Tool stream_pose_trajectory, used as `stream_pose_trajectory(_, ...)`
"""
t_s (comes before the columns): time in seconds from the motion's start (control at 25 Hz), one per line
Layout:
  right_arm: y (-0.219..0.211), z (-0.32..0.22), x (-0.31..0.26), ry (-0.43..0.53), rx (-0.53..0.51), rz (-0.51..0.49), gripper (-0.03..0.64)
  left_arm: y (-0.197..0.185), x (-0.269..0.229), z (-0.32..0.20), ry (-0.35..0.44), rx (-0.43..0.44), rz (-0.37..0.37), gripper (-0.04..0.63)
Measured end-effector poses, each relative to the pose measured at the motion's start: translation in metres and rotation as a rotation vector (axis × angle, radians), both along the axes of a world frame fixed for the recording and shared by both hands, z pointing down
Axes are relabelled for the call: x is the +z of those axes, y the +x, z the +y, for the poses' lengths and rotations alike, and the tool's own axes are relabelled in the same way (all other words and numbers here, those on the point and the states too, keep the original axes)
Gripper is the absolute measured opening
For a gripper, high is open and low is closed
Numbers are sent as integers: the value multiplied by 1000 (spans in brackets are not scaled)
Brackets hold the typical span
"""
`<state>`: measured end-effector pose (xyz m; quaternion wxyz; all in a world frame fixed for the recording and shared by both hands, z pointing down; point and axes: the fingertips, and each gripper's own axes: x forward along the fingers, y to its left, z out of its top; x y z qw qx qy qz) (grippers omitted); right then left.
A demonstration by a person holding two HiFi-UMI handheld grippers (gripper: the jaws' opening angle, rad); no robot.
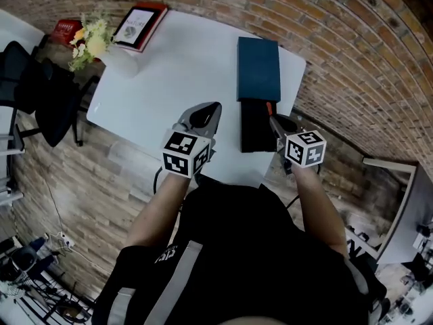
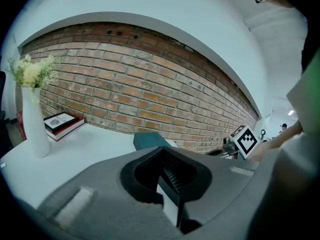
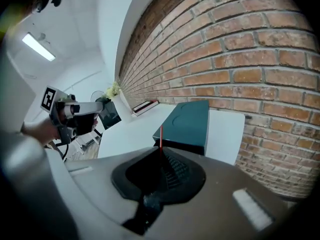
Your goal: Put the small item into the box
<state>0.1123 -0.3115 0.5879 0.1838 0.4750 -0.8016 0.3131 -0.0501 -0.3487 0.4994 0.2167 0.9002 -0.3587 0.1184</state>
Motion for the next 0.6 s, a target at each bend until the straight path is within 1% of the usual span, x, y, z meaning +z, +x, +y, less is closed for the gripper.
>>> stream_pose_trajectory(0.16,-5,-5,19,-52,-70,31,17,-4,3,-6,-12,-37,-1,6)
stream_pose_trajectory(0.36,-13,-4,44,-129,-146,77,17,-6,9,-7,-31,-62,5,6)
stream_pose_trajectory(0.6,-25,-1,65,-182,-234,176,17,-5,12,-3,-34,-68,14,6)
